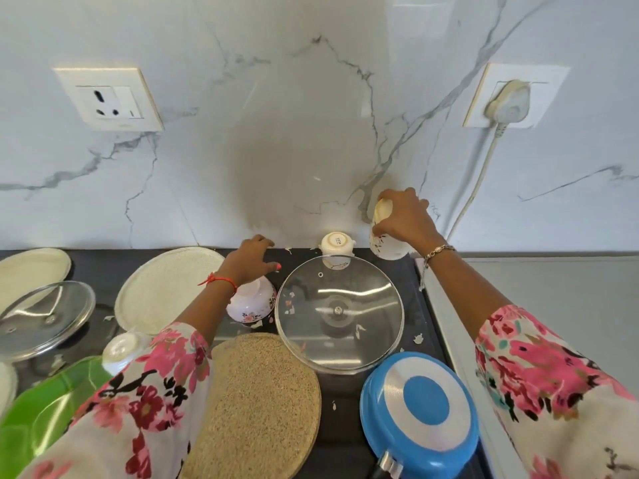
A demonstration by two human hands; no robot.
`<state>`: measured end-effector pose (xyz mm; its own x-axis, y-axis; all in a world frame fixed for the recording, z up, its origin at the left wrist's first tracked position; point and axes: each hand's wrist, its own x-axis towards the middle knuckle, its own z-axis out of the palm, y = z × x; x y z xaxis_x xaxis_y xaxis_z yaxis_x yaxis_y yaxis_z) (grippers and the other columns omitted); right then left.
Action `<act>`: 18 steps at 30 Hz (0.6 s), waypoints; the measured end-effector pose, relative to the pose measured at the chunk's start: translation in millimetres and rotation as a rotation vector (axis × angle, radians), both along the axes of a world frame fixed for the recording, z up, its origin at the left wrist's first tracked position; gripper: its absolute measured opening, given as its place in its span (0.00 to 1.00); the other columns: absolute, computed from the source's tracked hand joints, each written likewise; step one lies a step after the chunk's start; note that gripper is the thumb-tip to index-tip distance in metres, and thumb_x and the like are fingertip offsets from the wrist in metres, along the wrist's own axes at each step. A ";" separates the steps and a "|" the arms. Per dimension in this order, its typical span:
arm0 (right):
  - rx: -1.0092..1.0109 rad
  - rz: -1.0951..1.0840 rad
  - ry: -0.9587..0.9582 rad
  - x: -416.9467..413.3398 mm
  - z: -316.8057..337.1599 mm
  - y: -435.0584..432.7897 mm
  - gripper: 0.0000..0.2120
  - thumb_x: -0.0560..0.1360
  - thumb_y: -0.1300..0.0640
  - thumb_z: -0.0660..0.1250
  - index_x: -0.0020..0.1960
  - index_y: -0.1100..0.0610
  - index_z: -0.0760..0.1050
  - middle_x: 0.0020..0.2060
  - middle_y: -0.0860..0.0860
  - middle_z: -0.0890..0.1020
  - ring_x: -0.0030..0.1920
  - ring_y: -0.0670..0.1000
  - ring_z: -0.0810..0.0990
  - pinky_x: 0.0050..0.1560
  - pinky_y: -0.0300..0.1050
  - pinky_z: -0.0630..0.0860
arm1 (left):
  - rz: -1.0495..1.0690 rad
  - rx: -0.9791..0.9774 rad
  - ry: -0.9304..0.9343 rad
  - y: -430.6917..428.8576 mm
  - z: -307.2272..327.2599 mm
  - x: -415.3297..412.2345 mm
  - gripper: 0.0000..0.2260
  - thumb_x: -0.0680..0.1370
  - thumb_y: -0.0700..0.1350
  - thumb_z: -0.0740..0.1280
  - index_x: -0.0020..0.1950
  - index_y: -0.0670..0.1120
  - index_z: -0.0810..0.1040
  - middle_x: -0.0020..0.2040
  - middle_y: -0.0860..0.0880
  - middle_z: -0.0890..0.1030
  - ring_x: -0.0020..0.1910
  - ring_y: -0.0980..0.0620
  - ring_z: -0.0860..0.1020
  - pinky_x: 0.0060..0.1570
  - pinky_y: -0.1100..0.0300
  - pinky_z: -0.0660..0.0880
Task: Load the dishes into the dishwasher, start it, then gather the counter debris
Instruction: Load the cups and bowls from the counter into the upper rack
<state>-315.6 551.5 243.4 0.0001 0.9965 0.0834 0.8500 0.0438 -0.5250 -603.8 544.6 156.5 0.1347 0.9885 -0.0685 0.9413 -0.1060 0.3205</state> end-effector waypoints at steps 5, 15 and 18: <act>0.050 0.082 -0.031 -21.2 22.5 -51.5 0.32 0.63 0.55 0.76 0.65 0.51 0.69 0.60 0.56 0.69 0.61 0.61 0.68 0.48 0.46 0.67 | 0.042 0.158 -0.056 -66.6 19.4 1.9 0.25 0.75 0.52 0.67 0.68 0.42 0.68 0.66 0.44 0.70 0.64 0.44 0.69 0.59 0.49 0.71; -0.013 0.223 -0.041 -54.2 17.6 -230.5 0.36 0.60 0.54 0.78 0.64 0.58 0.68 0.59 0.56 0.74 0.57 0.58 0.73 0.55 0.51 0.75 | 0.064 0.243 -0.176 -267.5 16.9 21.7 0.24 0.73 0.50 0.69 0.66 0.42 0.71 0.64 0.45 0.73 0.64 0.44 0.70 0.61 0.48 0.70; -0.017 0.242 -0.043 -58.4 15.6 -293.7 0.36 0.60 0.55 0.79 0.64 0.59 0.70 0.58 0.56 0.76 0.57 0.57 0.75 0.55 0.51 0.75 | 0.064 0.270 -0.123 -327.3 11.1 24.4 0.24 0.73 0.52 0.69 0.65 0.42 0.71 0.65 0.45 0.73 0.66 0.44 0.69 0.64 0.49 0.67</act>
<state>-374.0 257.8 259.0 -0.2419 0.9684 0.0611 0.8374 0.2401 -0.4910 -579.4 217.3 167.6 0.0623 0.9755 0.2110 0.9047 -0.1445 0.4008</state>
